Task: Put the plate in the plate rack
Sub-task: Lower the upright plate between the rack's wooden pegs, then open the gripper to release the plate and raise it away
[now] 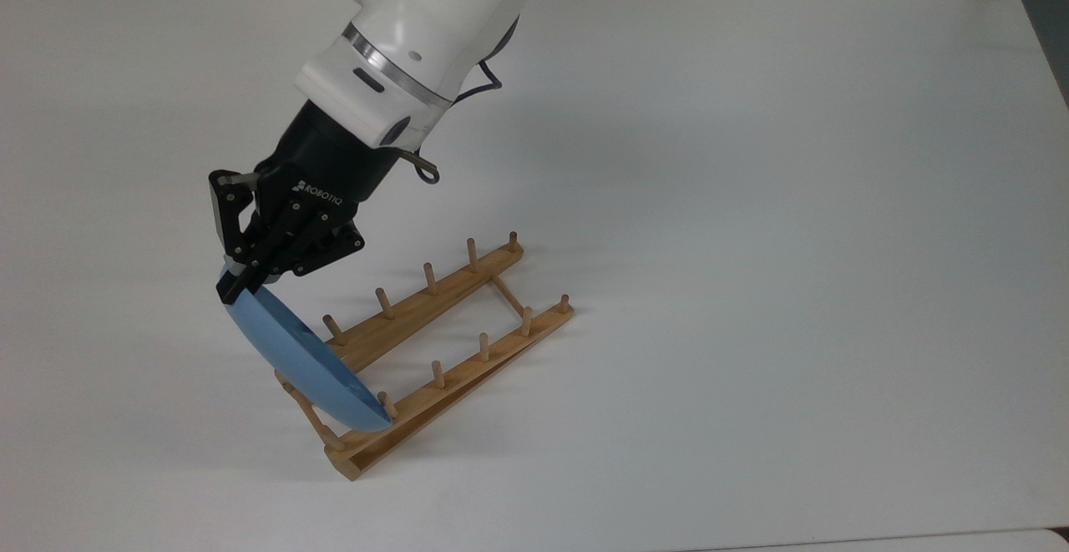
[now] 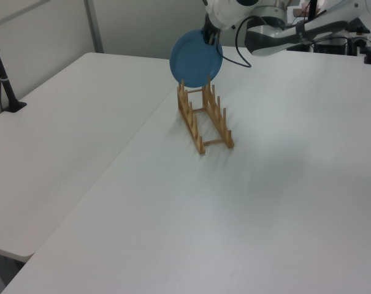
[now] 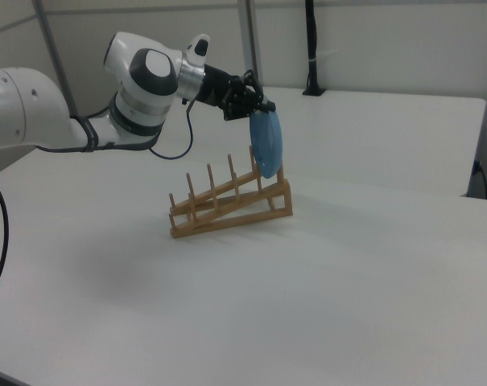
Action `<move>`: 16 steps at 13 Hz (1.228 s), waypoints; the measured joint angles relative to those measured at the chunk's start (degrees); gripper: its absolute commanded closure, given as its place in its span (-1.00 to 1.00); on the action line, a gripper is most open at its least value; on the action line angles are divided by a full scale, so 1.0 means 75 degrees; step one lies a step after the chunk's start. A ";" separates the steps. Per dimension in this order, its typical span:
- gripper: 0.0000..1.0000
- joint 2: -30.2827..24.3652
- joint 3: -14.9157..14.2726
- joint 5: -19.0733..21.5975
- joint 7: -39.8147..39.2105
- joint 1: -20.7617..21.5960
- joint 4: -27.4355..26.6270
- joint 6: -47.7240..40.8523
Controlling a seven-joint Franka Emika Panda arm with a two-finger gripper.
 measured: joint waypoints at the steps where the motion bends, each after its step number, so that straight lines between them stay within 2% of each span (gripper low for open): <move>1: 1.00 0.0051 0.0000 0.0000 0.0000 0.0001 0.0002 0.0000; 4: 0.99 0.0136 0.0004 -0.0157 0.0002 0.0003 0.0004 0.0000; 6: 0.60 0.0180 0.0057 -0.0195 0.0003 0.0010 0.0005 0.0000; 7: 0.04 0.0194 0.0097 -0.0197 0.0012 0.0012 0.0008 0.0000; 9: -0.37 0.0207 0.0191 -0.0198 0.0186 0.0023 0.0013 0.0000; 10: -0.99 0.0209 0.0245 -0.0199 0.0330 0.0023 0.0013 0.0000; 13: -1.00 0.0215 0.0336 -0.0199 0.0794 0.0025 0.0017 0.0000; 15: -1.00 0.0194 0.0494 -0.0198 0.1830 0.0013 0.0106 0.0001; 16: -1.00 0.0124 0.0725 -0.0186 0.2551 -0.0013 0.0165 0.0001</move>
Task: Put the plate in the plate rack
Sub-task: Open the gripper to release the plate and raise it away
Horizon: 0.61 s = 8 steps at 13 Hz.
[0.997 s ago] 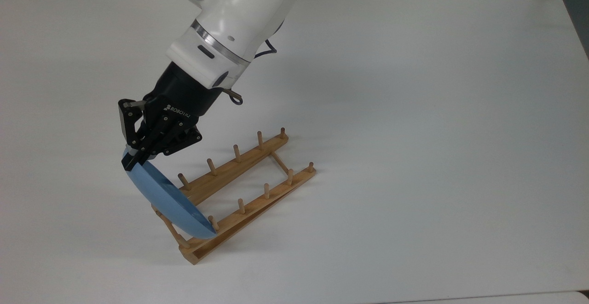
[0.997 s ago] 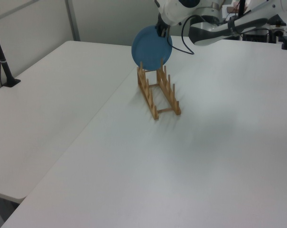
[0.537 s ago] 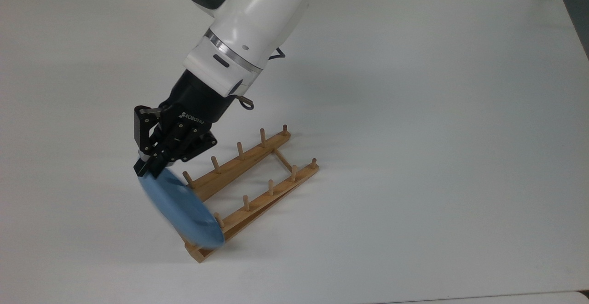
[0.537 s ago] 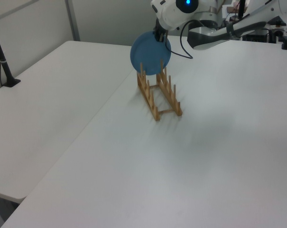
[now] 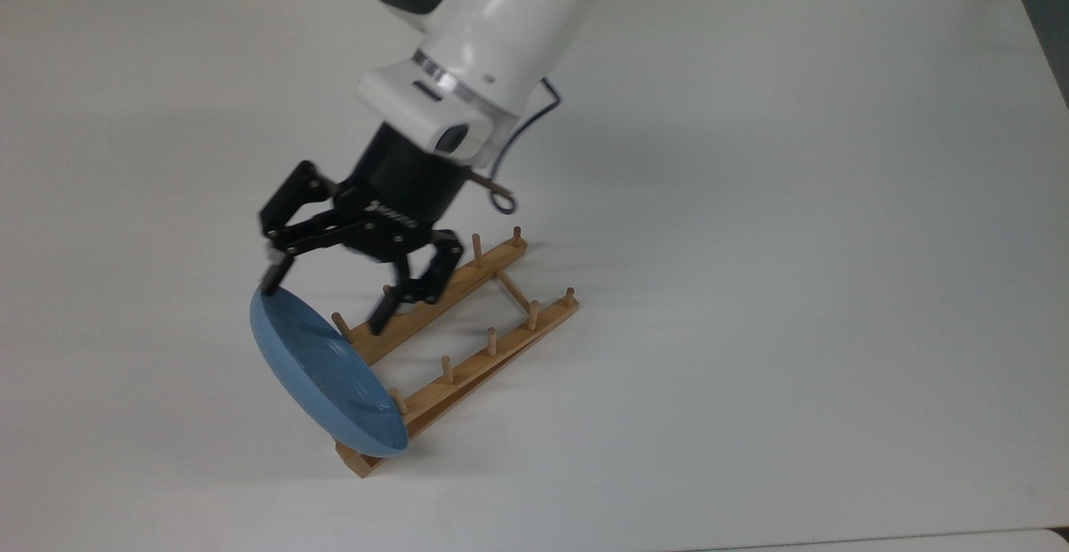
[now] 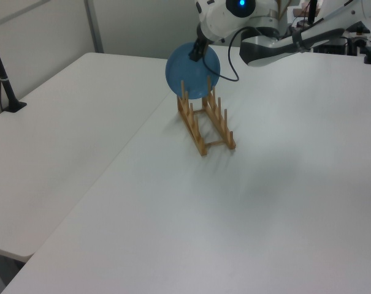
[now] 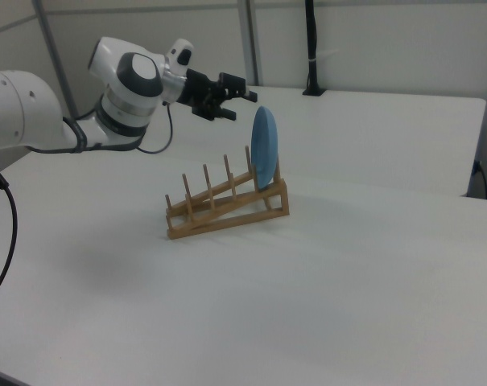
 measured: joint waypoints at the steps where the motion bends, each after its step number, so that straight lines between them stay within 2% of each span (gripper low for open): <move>1: -1.00 -0.0127 0.0385 0.0099 0.0719 -0.0071 0.0011 -0.0001; 2: -1.00 -0.0230 0.0727 0.0422 0.1065 -0.0184 -0.0017 -0.0024; 3: -1.00 -0.0358 0.1156 0.1028 0.1208 -0.0389 -0.0080 -0.0135; 4: -1.00 -0.0581 0.1698 0.1935 0.1225 -0.0706 -0.0209 -0.0466; 5: -1.00 -0.0746 0.1960 0.2521 0.1234 -0.0870 -0.0293 -0.0867; 7: -1.00 -0.1280 0.2513 0.4054 0.0957 -0.1121 -0.0459 -0.2731; 8: -1.00 -0.1462 0.2651 0.4559 0.0549 -0.1195 -0.0503 -0.3429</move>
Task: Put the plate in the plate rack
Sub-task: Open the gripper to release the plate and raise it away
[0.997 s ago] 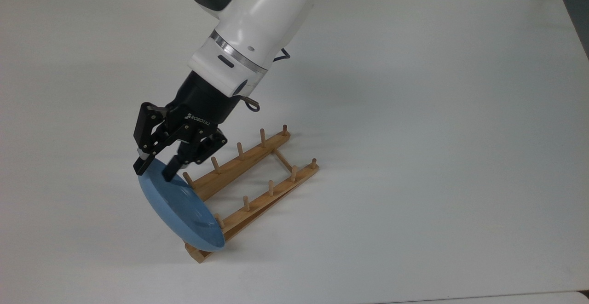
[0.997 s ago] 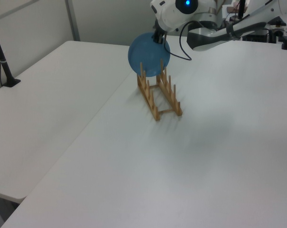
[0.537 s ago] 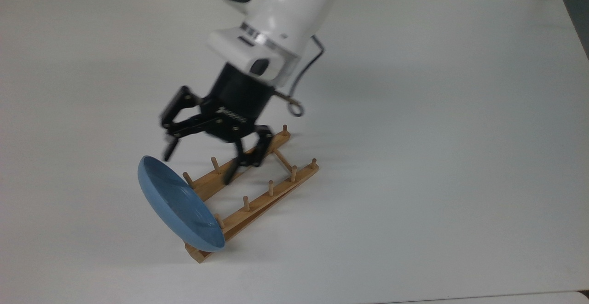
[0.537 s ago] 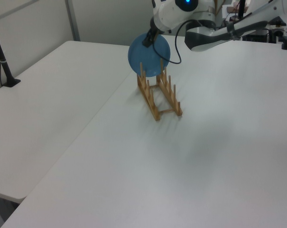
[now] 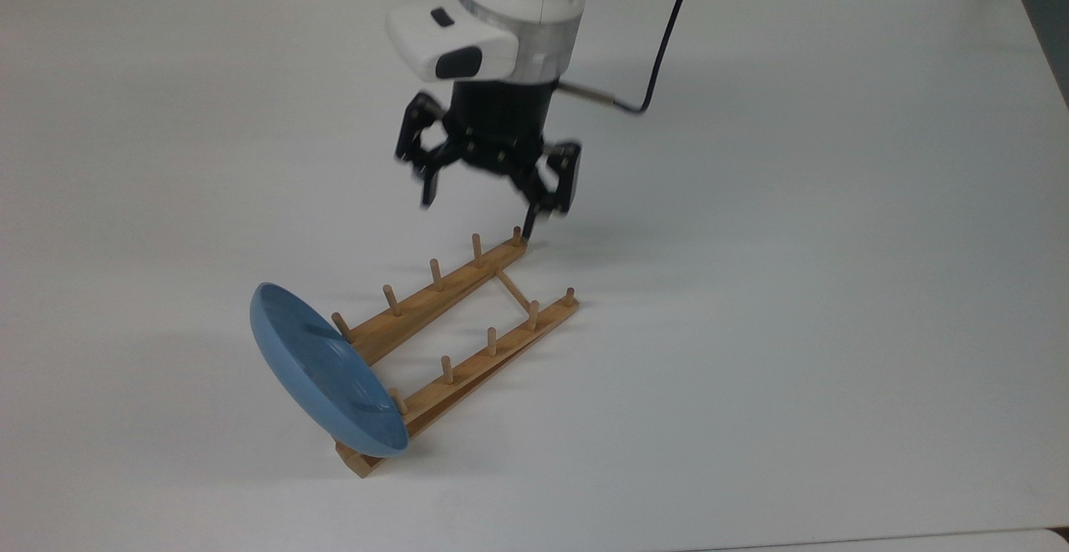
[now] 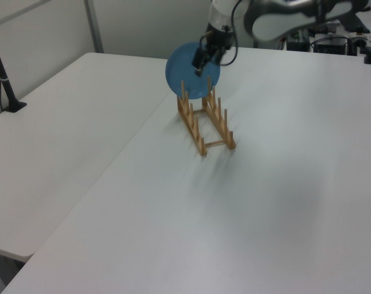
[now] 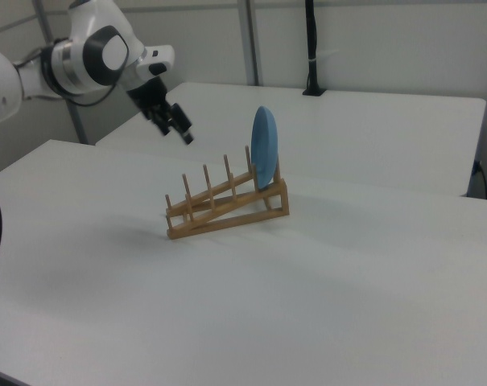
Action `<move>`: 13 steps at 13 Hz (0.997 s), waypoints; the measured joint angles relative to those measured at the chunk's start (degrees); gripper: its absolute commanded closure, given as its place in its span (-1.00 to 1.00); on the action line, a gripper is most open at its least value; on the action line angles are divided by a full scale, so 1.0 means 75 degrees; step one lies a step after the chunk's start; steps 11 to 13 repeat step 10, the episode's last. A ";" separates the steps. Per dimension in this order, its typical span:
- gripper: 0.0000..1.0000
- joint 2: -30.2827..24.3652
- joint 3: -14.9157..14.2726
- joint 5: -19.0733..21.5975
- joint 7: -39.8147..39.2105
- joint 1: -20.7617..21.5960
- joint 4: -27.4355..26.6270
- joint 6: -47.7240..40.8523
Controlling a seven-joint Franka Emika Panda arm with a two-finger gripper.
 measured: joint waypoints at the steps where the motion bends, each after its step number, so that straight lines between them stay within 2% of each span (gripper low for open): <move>1: -1.00 -0.0199 0.0097 0.0559 -0.0624 -0.0094 -0.0050 -0.0764; 2: -1.00 -0.0404 0.0146 0.1014 -0.1205 -0.0209 -0.0112 -0.1417; 4: -1.00 -0.0837 0.0161 0.1500 -0.1952 -0.0503 -0.0347 -0.2297; 7: -1.00 -0.1499 0.0159 0.1604 -0.2360 -0.0889 -0.0965 -0.2671; 10: -1.00 -0.2149 0.0035 0.1604 -0.2514 -0.0977 -0.1456 -0.2789; 13: -1.00 -0.2149 0.0035 0.1604 -0.2514 -0.0977 -0.1456 -0.2789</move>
